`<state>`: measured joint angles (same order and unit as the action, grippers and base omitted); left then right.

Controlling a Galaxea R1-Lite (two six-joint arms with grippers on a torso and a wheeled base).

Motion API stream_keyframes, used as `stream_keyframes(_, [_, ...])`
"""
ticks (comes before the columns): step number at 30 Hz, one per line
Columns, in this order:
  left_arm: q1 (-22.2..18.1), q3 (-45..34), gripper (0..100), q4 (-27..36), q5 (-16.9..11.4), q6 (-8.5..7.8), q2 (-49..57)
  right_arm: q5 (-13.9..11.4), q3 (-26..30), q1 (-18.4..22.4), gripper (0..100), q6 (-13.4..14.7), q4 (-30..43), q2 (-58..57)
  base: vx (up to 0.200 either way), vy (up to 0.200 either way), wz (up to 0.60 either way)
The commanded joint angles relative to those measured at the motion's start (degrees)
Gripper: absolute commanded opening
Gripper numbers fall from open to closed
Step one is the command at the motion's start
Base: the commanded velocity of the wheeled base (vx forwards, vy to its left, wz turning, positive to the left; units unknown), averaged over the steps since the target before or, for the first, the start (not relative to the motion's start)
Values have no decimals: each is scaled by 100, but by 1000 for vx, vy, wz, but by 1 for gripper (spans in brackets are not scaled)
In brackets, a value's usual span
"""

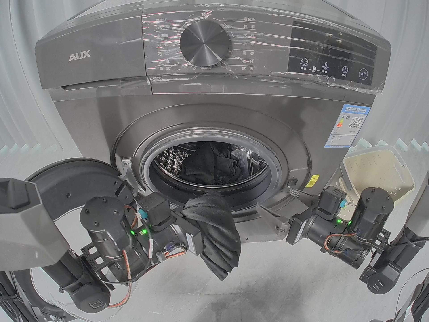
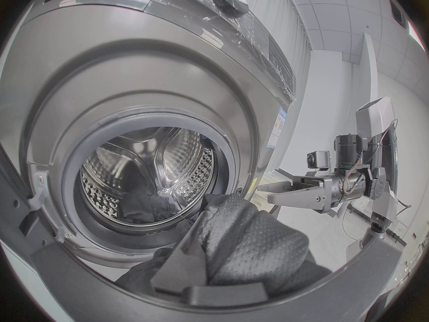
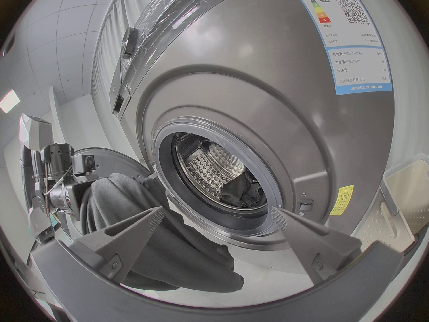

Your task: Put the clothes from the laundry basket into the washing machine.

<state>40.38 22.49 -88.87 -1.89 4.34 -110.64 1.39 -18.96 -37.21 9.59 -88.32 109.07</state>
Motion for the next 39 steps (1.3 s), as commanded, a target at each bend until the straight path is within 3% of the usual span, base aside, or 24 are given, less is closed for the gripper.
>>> stream_keyframes(1, [-56,300,0,1,-75,23,-564,-7,41,-32,100,7,-1,-26,0,0,0])
stream_keyframes(5, [-74,598,0,10,-207,102,-863,-7,85,-59,100,7,-1,-26,0,0,0])
stream_keyframes(12, [-522,1688,0,10,-171,155,-1548,-7,85,-68,100,7,-1,-8,0,0,0])
stream_keyframes(18, [-566,2101,0,19,-110,260,-1961,2,85,-76,100,7,-1,27,0,0,0])
stream_keyframes(23, [-680,3095,0,19,-66,269,-2524,2,85,-85,100,7,-1,35,0,0,0])
stream_keyframes(34, [-768,4387,0,546,57,260,-3077,2,85,-76,100,7,-1,53,0,0,0])
stream_keyframes(39, [-847,5037,0,1091,180,252,-3280,2,85,-76,100,7,-1,79,0,0,0])
